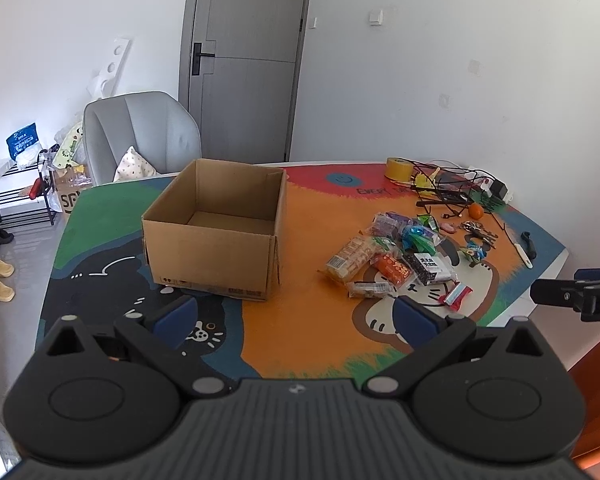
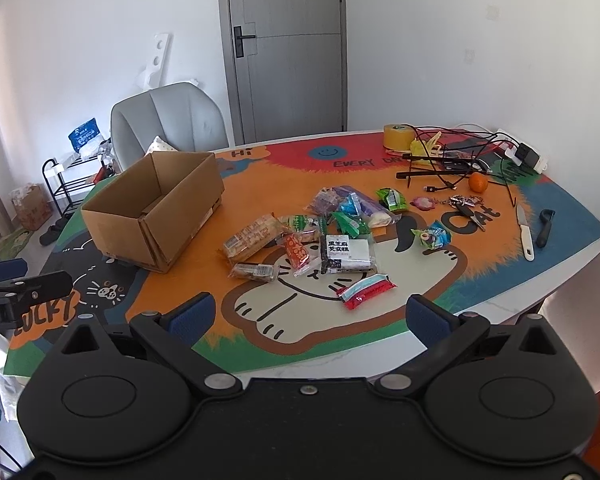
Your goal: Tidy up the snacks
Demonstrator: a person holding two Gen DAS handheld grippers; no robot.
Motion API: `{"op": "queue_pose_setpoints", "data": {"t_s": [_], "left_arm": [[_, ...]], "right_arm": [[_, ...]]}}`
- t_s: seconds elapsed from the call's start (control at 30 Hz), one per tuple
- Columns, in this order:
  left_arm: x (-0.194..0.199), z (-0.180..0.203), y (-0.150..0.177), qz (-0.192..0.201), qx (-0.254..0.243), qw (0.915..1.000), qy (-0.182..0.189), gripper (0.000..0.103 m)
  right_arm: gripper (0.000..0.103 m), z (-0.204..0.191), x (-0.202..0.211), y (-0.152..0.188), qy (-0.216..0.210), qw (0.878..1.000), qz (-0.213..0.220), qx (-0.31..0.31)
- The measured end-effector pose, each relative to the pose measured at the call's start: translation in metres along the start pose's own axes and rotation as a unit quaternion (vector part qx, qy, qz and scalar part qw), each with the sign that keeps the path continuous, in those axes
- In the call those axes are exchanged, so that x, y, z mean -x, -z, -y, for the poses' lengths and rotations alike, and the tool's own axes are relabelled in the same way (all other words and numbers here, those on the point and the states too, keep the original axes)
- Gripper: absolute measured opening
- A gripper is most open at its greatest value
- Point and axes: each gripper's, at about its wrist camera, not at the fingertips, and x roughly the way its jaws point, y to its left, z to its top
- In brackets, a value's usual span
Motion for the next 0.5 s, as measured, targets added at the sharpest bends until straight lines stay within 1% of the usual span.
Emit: {"op": "queue_pose_setpoints", "data": {"t_s": [0.5], "left_arm": [[-0.0019,0.0051,0.0017,-0.007,-0.011,0.9999,0.008,0.103]], "right_arm": [[0.103,0.0017,0.0001,-0.0001,0.000,1.000,0.000,-0.003]]}}
